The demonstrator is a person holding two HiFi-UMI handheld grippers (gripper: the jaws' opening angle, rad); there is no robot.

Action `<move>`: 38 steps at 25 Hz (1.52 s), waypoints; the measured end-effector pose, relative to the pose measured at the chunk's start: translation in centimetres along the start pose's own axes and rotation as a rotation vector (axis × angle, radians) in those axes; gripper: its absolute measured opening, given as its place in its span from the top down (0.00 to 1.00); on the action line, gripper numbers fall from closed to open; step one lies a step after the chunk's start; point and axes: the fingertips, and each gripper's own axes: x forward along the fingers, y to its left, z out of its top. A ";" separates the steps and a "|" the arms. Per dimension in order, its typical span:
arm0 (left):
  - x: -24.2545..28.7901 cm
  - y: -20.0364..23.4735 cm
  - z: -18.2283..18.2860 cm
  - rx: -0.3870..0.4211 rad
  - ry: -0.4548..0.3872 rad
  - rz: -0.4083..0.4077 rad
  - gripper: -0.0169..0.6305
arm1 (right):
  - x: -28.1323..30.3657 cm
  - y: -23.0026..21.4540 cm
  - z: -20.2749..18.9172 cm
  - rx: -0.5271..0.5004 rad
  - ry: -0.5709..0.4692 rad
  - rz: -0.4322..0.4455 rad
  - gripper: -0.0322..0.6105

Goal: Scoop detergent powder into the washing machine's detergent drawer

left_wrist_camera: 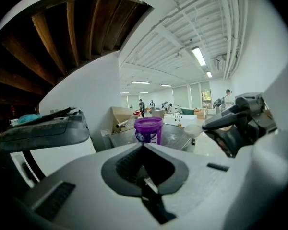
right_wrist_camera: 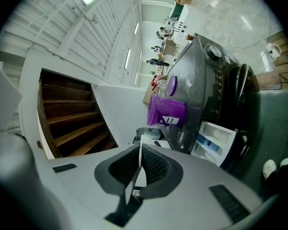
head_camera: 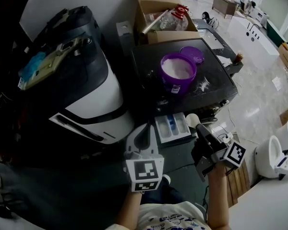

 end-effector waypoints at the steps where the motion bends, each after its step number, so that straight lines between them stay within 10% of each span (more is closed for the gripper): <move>1: 0.0 0.0 -0.2 -0.002 0.005 -0.001 0.97 | 0.1 -0.3 -0.2 -0.003 0.004 -0.010 0.92; 38: 3.9 4.0 -5.5 -0.040 0.091 -0.068 0.97 | 5.2 -10.0 -6.0 -0.344 0.135 -0.398 0.92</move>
